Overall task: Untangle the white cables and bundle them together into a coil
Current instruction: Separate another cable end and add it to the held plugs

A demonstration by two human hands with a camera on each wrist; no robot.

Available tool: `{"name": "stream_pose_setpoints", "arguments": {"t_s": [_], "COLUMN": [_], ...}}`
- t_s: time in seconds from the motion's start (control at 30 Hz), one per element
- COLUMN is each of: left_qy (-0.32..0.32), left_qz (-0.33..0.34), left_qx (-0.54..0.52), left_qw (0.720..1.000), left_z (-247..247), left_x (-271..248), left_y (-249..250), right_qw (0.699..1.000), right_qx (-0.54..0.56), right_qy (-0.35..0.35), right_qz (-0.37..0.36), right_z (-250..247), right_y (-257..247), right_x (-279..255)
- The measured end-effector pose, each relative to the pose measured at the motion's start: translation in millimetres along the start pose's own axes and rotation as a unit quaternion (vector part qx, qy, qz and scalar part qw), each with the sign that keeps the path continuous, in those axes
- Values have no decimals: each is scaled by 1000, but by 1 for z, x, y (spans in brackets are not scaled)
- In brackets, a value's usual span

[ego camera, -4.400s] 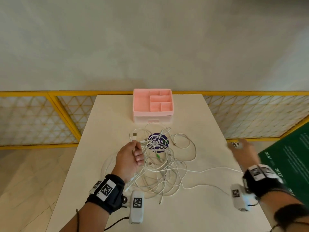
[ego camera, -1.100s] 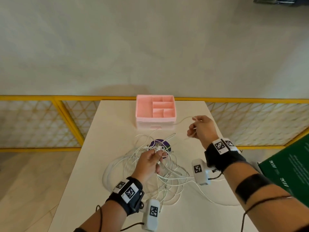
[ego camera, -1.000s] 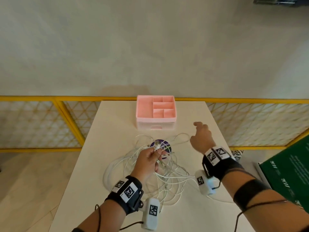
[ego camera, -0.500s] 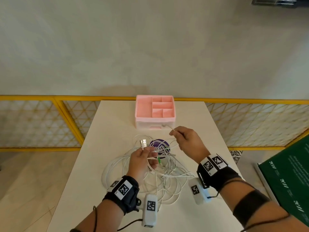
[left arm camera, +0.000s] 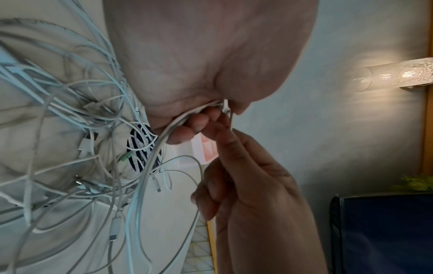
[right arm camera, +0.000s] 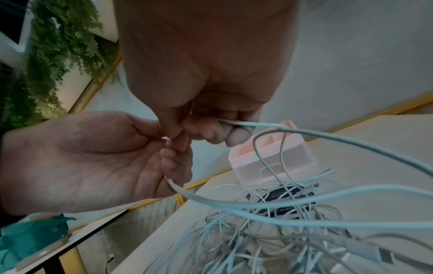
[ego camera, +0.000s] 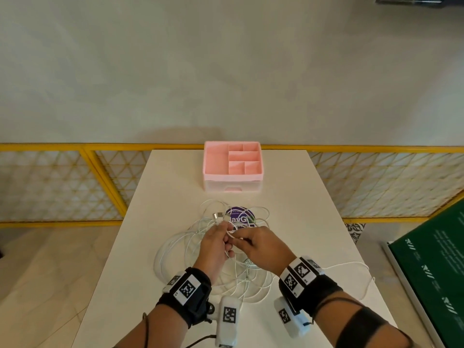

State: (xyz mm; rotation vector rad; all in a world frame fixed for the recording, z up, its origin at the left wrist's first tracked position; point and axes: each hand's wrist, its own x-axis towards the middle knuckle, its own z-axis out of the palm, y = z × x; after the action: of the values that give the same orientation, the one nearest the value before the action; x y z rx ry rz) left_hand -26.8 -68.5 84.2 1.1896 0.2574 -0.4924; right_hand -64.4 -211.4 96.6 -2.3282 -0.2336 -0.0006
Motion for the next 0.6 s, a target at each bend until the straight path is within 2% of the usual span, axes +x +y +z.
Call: {"name": "stream_pose_setpoints", "arguments": {"t_s": [0.1,0.2,0.33,0.43,0.6], "left_qy": [10,15,20,31,52], "left_qz": [-11,-16,-1,24,54], "left_qx": [-11,-36,-175,-238,-188], "left_qw": [1000,999,984,970,979], "left_z": [-1,-1,-2,-5,-19], "left_x": [0,-2,-4,-4,-1], "left_y": [-1,-1,9,17,21], "right_qw": [999,999,994,987,971], "right_qx": [-37,-27,-61,-102,-105], "right_qy": [-23,-42,-59,-23,88], "right_qz": [0,22,69,121,195], "right_z": [-1,-5,-13,-25,-44], "right_y": [6,10,33,58,93], "right_x": [-4,-7,-14,-22,-27]}}
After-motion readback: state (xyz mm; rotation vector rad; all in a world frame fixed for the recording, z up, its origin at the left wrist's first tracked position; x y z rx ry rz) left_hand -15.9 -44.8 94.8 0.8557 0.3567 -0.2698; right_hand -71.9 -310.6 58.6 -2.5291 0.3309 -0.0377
